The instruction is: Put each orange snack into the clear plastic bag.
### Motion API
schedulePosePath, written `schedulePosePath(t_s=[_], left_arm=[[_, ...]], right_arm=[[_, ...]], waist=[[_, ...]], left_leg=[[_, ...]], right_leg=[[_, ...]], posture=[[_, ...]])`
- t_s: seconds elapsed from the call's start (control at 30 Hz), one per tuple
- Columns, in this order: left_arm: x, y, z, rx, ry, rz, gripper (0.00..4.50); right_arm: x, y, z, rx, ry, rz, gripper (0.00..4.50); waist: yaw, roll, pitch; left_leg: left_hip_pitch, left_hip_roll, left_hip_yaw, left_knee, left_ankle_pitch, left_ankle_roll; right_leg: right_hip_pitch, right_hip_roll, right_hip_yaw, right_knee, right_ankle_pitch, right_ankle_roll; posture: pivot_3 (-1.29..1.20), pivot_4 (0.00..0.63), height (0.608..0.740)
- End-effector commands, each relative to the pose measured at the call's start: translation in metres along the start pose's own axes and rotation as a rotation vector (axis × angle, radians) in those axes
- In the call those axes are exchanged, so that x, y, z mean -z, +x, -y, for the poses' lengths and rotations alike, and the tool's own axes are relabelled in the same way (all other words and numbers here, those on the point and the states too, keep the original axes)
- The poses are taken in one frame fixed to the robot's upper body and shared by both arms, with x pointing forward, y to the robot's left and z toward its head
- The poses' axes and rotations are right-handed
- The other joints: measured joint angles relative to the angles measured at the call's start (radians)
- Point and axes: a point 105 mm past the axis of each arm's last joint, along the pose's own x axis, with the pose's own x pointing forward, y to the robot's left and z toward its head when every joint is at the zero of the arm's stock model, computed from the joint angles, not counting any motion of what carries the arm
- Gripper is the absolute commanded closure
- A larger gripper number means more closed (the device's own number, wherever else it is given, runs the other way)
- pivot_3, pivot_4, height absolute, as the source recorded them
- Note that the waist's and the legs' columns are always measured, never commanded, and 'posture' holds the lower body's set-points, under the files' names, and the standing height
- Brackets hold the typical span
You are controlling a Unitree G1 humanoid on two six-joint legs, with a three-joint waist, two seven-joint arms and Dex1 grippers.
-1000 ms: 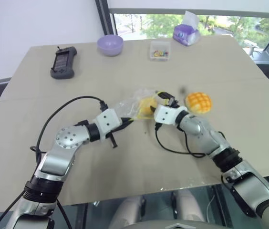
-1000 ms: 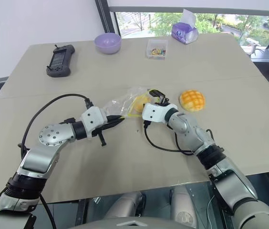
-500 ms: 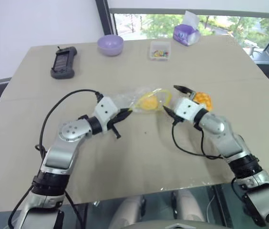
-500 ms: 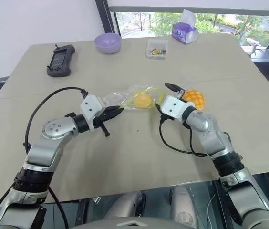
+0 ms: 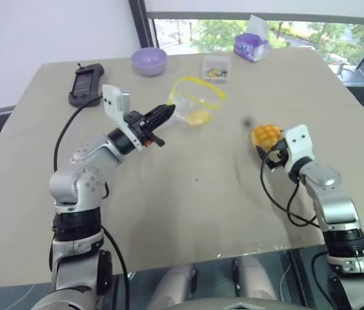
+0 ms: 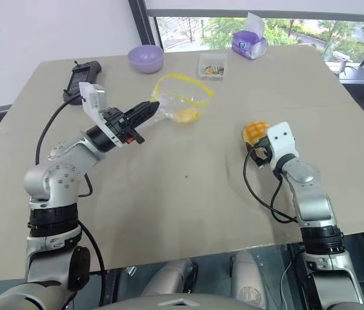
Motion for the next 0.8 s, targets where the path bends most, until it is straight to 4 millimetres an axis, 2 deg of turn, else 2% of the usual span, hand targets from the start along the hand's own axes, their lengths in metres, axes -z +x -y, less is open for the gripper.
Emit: schedulePosePath(t_s=[0.03,0.2,0.3,0.4,0.53,0.6,0.67,0.8], left_arm=[[0.039,-0.023,-0.005,-0.014,-0.003,-0.124,4.5],[0.049,-0.026,0.001,0.0,0.093,-0.177,4.5],[0.048,-0.025,0.001,0.002,0.175,-0.198,4.5],[0.046,-0.026,-0.001,0.006,0.267,-0.232,4.5],[0.048,-0.029,-0.004,0.022,0.377,-0.278,4.5],[0.046,-0.028,-0.006,0.022,0.416,-0.282,4.5],[0.045,-0.026,-0.006,0.027,0.455,-0.285,4.5],[0.044,-0.021,-0.008,0.038,0.512,-0.29,4.5]], right_arm=[[-0.003,0.005,0.007,0.033,0.043,0.006,0.02],[0.003,0.02,0.014,0.063,0.052,-0.022,0.02],[0.014,0.028,0.018,0.069,-0.05,-0.073,0.02],[0.019,0.03,0.022,0.066,-0.08,-0.08,0.78],[0.016,0.027,0.029,0.079,-0.109,-0.051,2.57],[0.006,0.019,0.031,0.074,-0.179,0.003,3.44],[-0.014,0.005,0.026,0.022,-0.192,0.098,4.38],[-0.046,-0.025,0.006,-0.134,-0.14,0.222,4.46]], waist=[[-0.004,0.001,-0.001],[0.019,0.001,0.0],[0.023,0.001,0.0],[0.02,0.001,-0.001],[0.016,0.001,-0.001],[0.02,0.001,-0.001],[0.024,0.001,0.0],[0.02,0.002,0.0]], left_leg=[[0.0,0.0,0.001,0.0,0.0,0.0],[-0.001,0.001,-0.001,0.002,0.0,0.0],[0.0,0.001,0.0,0.003,0.0,0.0],[0.0,0.001,0.001,0.004,0.0,0.0],[0.0,0.001,0.0,0.004,0.0,0.0],[0.0,0.001,0.001,0.004,0.0,0.0],[-0.001,0.001,0.0,0.004,0.0,0.0],[-0.003,0.001,0.0,0.003,0.0,0.0]], right_leg=[[0.0,0.0,0.001,0.0,0.0,0.0],[0.001,0.002,-0.001,-0.001,0.004,-0.002],[0.003,0.002,-0.001,-0.002,0.006,-0.001],[0.003,0.002,0.0,-0.002,0.007,-0.001],[0.003,0.002,0.0,-0.002,0.007,-0.001],[0.003,0.002,0.0,-0.002,0.007,-0.001],[0.002,0.002,-0.001,-0.003,0.007,-0.001],[0.001,0.002,0.0,-0.004,0.007,-0.001]], posture=[[0.0,0.15,0.74],[0.0,0.15,0.74],[0.0,0.15,0.74],[0.0,0.15,0.74],[0.0,0.15,0.74],[0.0,0.15,0.74],[0.0,0.15,0.74],[0.0,0.15,0.74]])
